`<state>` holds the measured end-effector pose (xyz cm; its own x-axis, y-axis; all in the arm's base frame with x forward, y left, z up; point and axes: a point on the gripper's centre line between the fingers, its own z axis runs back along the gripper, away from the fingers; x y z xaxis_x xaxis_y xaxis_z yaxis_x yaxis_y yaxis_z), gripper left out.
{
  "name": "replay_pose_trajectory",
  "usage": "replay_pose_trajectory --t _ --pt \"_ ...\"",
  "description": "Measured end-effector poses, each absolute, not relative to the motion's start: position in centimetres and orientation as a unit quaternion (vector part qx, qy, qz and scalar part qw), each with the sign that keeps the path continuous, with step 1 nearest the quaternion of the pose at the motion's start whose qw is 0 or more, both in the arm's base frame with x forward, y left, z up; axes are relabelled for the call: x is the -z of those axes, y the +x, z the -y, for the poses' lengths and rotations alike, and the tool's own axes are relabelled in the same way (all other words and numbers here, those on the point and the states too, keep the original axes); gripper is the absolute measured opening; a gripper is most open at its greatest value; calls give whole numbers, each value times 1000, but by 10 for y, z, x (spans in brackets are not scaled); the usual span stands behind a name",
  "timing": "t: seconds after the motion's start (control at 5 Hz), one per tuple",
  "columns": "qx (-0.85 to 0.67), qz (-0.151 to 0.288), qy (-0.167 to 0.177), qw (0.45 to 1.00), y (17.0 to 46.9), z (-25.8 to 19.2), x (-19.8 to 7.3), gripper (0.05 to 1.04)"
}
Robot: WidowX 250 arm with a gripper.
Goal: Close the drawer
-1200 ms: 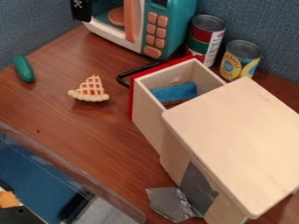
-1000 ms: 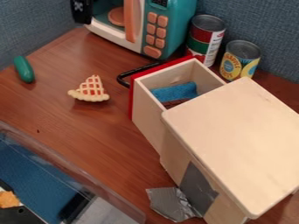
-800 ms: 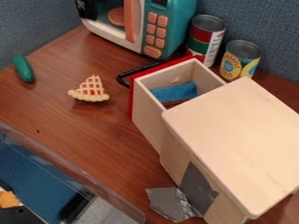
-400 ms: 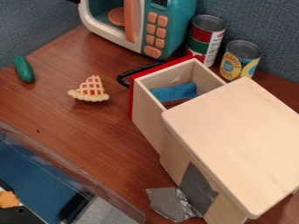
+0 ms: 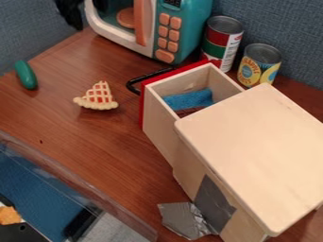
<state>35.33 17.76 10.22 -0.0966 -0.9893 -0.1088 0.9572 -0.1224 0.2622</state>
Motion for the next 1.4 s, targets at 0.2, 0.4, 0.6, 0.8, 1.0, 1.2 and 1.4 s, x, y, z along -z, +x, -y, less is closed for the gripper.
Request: replay_pose_trajectory --t 0.2,0.4,0.6,0.8,1.0,1.2,1.4 --pt "757 29 125 641 349 -164 -89 999" --pt "767 4 129 629 354 -152 -87 999" --pt "766 -24 104 634 362 -141 -69 999" --pt "765 -48 89 636 375 -130 -57 999" --pt "763 -72 69 638 378 -121 -46 999" --pt "765 -79 57 637 375 -112 -44 999" --pt "775 -92 17 625 355 -98 -28 999"
